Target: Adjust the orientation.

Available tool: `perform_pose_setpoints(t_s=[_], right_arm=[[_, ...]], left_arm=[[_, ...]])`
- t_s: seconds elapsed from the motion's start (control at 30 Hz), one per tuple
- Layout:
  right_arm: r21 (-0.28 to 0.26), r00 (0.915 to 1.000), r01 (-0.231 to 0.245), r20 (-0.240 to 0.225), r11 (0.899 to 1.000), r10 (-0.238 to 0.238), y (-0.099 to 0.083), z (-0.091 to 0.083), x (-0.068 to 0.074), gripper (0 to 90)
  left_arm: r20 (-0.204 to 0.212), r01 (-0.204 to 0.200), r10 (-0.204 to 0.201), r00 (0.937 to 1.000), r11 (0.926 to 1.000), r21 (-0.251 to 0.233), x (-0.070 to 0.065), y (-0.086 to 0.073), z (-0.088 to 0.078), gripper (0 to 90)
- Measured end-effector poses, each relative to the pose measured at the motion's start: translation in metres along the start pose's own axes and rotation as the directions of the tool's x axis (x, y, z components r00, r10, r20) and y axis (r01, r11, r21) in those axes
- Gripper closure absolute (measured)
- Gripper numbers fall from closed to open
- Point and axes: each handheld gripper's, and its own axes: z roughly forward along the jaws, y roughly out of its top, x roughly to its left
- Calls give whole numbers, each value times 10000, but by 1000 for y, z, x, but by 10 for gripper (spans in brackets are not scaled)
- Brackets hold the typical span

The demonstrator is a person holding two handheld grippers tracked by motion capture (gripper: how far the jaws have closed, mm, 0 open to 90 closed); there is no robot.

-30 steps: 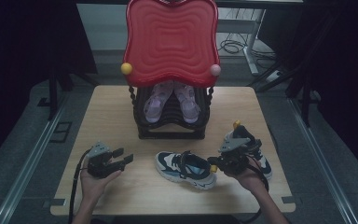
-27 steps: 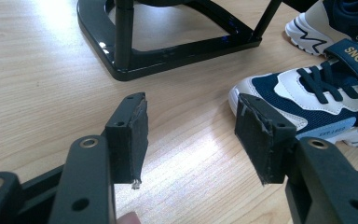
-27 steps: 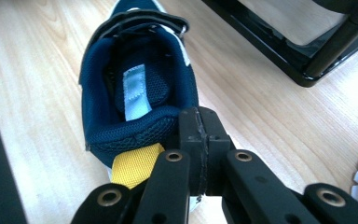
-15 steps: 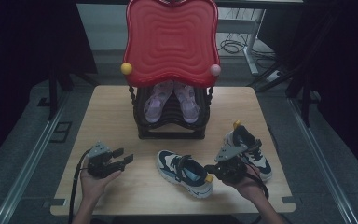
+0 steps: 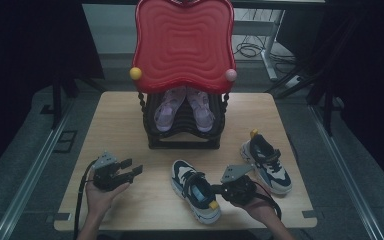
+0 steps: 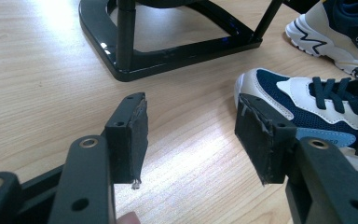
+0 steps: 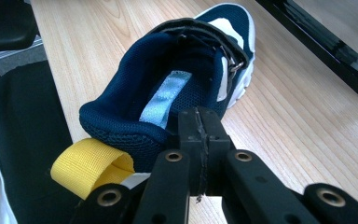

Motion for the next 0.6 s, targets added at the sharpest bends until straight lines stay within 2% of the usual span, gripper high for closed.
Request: perform_pose_setpoints(t_s=[0.37,0.6], right_arm=[[-233,9990,-370,-256,9990,364,-18,-13,-2,899],[-186,9980,-366,-527,9992,356,-28,-14,4,899]], left_arm=[[31,-11,11,10000,10000,10,-1,0,1,445],[32,-13,13,10000,10000,26,-1,0,1,445]])
